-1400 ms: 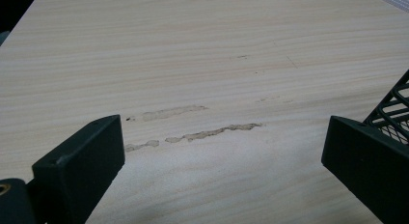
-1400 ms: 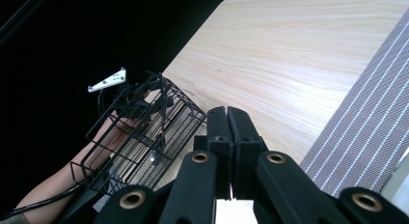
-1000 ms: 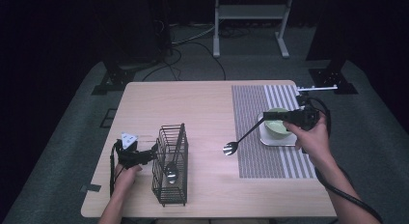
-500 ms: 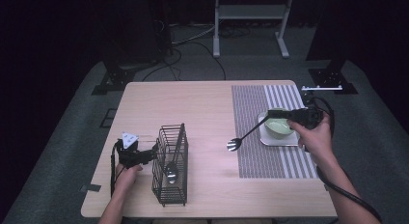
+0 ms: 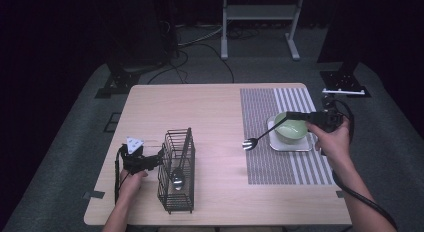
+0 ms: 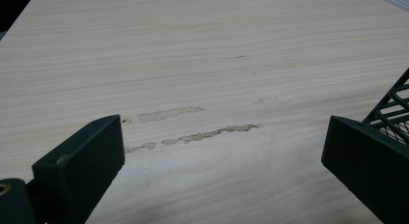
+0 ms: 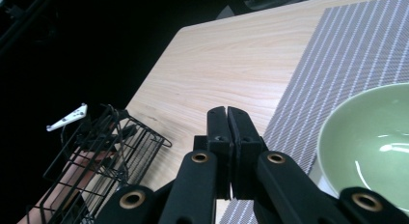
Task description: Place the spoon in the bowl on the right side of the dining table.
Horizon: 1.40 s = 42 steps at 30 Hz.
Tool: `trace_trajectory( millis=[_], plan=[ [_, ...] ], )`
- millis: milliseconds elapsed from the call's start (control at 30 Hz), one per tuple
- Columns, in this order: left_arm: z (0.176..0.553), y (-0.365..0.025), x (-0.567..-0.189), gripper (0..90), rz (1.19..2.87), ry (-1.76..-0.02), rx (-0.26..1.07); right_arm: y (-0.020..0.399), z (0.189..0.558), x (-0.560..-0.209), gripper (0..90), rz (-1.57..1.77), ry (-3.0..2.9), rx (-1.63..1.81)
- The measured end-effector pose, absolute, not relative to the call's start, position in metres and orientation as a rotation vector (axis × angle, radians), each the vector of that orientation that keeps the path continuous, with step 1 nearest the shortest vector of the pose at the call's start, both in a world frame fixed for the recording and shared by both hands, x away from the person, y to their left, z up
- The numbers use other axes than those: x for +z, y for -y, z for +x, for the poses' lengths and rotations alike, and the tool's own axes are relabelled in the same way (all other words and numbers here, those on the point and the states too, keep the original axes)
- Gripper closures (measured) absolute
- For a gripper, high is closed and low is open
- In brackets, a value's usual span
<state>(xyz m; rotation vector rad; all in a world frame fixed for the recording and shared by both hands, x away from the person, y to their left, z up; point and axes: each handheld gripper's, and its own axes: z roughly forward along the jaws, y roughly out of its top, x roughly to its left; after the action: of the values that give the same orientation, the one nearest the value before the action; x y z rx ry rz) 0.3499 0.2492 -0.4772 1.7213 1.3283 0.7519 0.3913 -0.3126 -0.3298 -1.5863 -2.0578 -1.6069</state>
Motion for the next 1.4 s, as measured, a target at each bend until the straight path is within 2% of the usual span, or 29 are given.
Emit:
trace_trajectory(
  millis=[1400],
  plan=[
    [0.35, -0.249, -0.477, 0.4, 1.723, -1.327, 0.753, 0.342, 0.405, -0.325, 88.5, -1.764, 2.028, -1.618]
  ],
)
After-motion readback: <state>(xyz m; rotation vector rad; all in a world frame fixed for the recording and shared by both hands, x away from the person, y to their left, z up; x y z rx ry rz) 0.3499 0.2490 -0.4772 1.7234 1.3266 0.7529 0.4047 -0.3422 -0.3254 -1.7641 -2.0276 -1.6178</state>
